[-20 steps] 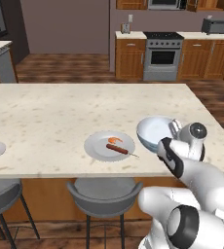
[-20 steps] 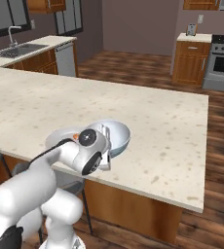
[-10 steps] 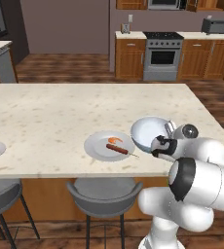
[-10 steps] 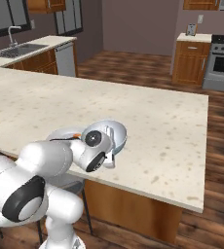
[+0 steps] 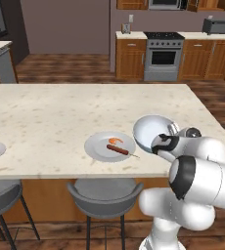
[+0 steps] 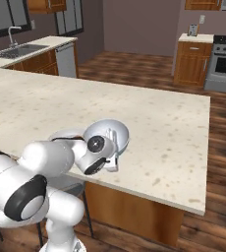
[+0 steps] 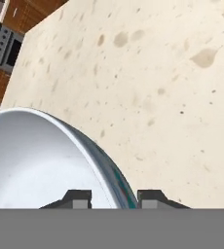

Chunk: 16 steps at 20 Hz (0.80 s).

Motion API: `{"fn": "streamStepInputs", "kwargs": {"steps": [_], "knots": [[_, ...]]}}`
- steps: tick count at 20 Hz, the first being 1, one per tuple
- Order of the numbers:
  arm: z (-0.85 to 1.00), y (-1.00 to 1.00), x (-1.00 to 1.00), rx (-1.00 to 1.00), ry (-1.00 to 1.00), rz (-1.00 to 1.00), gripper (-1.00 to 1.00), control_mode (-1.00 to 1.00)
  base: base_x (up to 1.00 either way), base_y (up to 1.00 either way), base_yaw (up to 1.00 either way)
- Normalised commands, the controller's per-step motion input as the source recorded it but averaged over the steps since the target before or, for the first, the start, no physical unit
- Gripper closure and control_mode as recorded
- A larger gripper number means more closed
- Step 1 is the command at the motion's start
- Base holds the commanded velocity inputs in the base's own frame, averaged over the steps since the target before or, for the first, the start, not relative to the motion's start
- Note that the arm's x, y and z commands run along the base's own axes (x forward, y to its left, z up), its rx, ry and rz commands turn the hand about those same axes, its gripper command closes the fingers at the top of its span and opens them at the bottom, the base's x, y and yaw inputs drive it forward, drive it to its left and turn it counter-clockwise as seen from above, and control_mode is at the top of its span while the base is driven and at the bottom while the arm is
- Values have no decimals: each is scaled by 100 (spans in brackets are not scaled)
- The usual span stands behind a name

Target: Take the smaller bowl and place it next to the appetizer plate on the dining counter , and place the larger bowl next to the plate with cooked food.

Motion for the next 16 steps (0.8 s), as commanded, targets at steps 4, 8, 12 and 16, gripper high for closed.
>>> {"fn": "streamStepInputs", "kwargs": {"steps": [4,8,12,16], "knots": [[68,0,-16,0,4,0,-100,-100,0,0,0],[97,-9,0,0,2,0,-100,-100,0,0,0],[33,8,-7,0,10,2,-100,-100,0,0,0],[25,26,-80,-2,2,15,-100,-100,0,0,0]]}}
